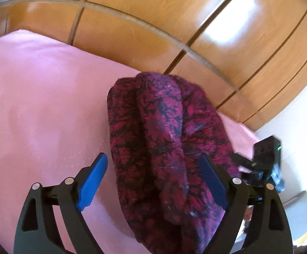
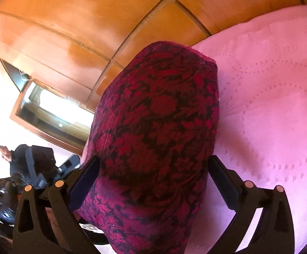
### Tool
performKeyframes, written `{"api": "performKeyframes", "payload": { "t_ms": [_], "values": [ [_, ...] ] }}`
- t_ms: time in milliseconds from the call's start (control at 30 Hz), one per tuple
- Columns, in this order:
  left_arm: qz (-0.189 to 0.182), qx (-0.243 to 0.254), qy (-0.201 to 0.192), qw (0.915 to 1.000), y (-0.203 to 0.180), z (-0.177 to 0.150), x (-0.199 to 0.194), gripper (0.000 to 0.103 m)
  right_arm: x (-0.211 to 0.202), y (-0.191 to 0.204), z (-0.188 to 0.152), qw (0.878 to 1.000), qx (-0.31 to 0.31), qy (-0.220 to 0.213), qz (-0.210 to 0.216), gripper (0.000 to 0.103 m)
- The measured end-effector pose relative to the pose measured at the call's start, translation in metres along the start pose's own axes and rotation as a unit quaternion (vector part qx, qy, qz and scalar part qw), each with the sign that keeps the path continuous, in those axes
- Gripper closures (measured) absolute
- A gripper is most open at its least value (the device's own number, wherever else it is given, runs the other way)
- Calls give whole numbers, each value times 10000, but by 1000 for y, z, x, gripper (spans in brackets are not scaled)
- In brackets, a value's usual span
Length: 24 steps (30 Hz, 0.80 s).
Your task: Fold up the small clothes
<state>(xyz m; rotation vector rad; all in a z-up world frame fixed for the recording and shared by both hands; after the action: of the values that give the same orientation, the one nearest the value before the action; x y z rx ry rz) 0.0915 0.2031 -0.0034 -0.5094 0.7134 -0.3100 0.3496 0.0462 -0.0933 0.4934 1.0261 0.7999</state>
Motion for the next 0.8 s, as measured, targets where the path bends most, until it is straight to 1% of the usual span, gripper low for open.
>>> {"api": "performKeyframes", "payload": {
  "t_ms": [33, 67, 100, 133, 233, 333, 433, 500, 567, 600, 633, 700, 800],
  "values": [
    [83, 43, 109, 9999, 2, -2, 8, 21, -1, -4, 2, 9999, 82, -13, 96, 2],
    [44, 31, 218, 9997, 5, -5, 14, 36, -2, -10, 3, 9996, 181, 11, 200, 2],
    [-18, 13, 305, 9995, 10, -10, 21, 38, -1, -13, 3, 9993, 239, 55, 265, 2],
    [-31, 24, 303, 9995, 14, -15, 22, 39, 2, -19, 3, 9987, 320, 165, 372, 2],
    [-360, -117, 281, 9989, 26, -23, 20, 46, 10, -20, 0, 9974, 282, 309, 588, 2],
    [-604, -286, 247, 9975, 40, -27, 21, 46, 22, -5, 0, 9958, 39, 507, 762, 2],
    [-875, -479, 176, 9949, 49, -30, 24, 46, 41, 9, 3, 9958, -112, 591, 696, 2],
    [-989, -553, 118, 9935, 52, -32, 25, 46, 53, 15, 5, 9958, -221, 670, 584, 2],
    [-1147, -712, 43, 9908, 57, -35, 26, 46, 56, 20, 6, 9955, -294, 702, 565, 2],
    [-1243, -774, 14, 9892, 58, -37, 25, 46, 54, 21, 6, 9955, -307, 711, 550, 4],
    [-1274, -764, -2, 9889, 59, -38, 23, 46, 52, 25, 6, 9959, -343, 685, 491, 13],
    [-1307, -734, -21, 9887, 57, -40, 22, 46, 40, 32, 3, 9967, -469, 539, 375, 24],
    [-1393, -506, -42, 9889, 44, -42, 19, 47, 18, 49, -3, 9969, -714, 237, 225, 30]
  ]
}}
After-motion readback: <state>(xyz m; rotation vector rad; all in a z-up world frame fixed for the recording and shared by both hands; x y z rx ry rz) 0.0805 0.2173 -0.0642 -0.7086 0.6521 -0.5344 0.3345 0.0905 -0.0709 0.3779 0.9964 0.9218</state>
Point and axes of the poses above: each gripper's, at about its wrist camera, not at the fingertips, and x roughly the way its jaws point, y to its left, z to its top, the point moved 5 cm from there along x, roughly the way its jaws point, and after that the axes turned 12 degrees about -z, right-handed, at the moved point
